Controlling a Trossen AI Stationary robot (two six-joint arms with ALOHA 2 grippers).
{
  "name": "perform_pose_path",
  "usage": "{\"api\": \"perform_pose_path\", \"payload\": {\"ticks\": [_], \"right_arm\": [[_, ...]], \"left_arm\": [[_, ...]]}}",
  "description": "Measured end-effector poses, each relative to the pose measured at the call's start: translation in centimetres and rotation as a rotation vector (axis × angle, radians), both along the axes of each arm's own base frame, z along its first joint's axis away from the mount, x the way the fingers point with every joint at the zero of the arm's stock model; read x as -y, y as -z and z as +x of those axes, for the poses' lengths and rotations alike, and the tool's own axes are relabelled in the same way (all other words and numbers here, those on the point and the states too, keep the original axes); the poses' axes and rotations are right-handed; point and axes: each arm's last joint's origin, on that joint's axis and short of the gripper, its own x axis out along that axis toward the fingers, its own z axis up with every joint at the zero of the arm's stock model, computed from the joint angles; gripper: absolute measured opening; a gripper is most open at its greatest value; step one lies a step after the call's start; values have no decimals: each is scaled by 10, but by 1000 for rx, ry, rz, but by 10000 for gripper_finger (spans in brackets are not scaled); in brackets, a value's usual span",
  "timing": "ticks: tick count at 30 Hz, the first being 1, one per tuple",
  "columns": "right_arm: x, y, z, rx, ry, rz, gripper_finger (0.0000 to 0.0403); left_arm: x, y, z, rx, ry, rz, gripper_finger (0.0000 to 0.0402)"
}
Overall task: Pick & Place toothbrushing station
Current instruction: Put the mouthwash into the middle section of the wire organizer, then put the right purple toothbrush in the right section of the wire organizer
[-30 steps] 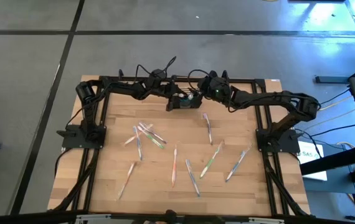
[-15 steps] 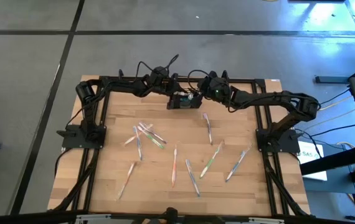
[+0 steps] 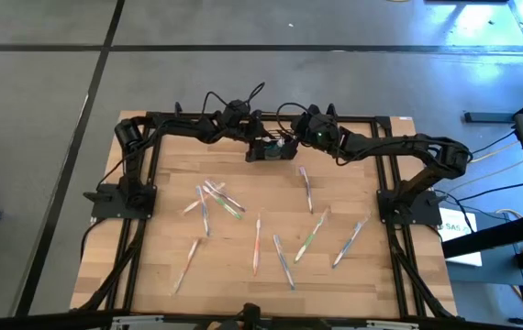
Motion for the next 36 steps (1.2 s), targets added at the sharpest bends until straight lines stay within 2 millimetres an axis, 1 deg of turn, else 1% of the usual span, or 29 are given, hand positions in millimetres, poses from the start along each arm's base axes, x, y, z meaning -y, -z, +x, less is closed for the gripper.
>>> {"api": "perform_pose_path", "payload": {"ticks": [6,14,25,31,36], "right_arm": [[0,0,0,0,0,0,254],[0,0,0,0,-4,1,254],[0,0,0,0,-4,1,254],[0,0,0,-3,-5,-2,254],[0,0,0,-4,-6,-2,254]], "left_arm": [[-1,1,1,11,-3,5,91],[-4,1,0,15,-37,-48,91],[-5,0,0,17,-82,-69,122],[-5,0,0,20,-82,-67,125],[-6,-4,2,56,-87,-54,125]]}}
